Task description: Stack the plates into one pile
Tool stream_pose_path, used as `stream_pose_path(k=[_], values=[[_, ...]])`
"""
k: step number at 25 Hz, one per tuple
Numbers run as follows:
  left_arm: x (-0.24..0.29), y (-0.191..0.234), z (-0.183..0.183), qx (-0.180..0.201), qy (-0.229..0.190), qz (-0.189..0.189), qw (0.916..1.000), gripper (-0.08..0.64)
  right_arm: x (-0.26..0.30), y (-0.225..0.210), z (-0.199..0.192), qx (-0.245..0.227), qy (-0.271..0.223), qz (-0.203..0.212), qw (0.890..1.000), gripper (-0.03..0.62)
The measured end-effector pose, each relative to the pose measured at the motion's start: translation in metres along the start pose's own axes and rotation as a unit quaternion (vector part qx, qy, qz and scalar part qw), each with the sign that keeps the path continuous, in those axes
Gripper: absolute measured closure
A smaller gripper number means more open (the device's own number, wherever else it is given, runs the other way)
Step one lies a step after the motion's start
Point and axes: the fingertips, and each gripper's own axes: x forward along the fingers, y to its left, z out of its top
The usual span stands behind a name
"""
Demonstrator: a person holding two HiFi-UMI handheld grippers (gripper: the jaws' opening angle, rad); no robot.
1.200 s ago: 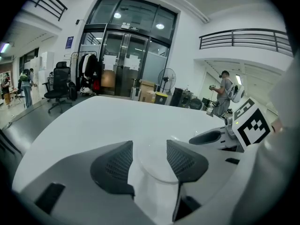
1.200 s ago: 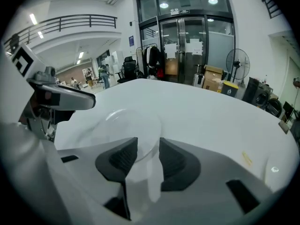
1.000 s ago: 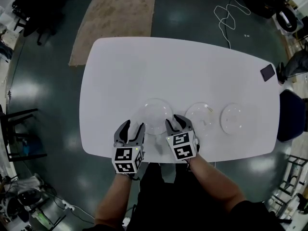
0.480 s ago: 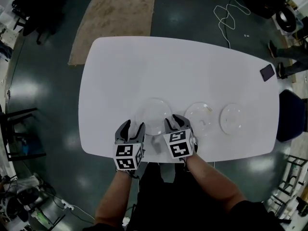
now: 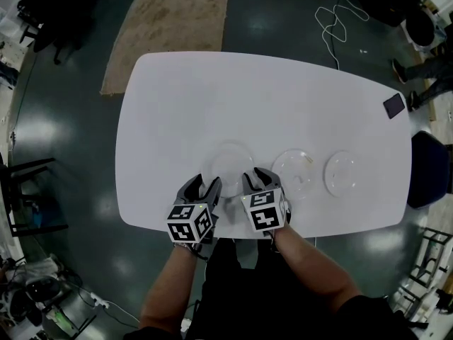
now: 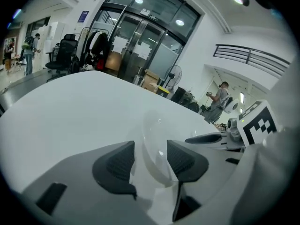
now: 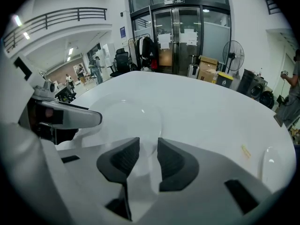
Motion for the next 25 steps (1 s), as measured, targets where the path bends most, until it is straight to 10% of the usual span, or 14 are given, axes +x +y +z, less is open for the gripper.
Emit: stream_pose_path(k=[25], values=[[0.0,-0.008,0.004,-0.093,-0.008,-0.044,0.9947,0.502,-0.012,-0.011,0.006,0.012,-0.015,-0.005,1.0,0.481]])
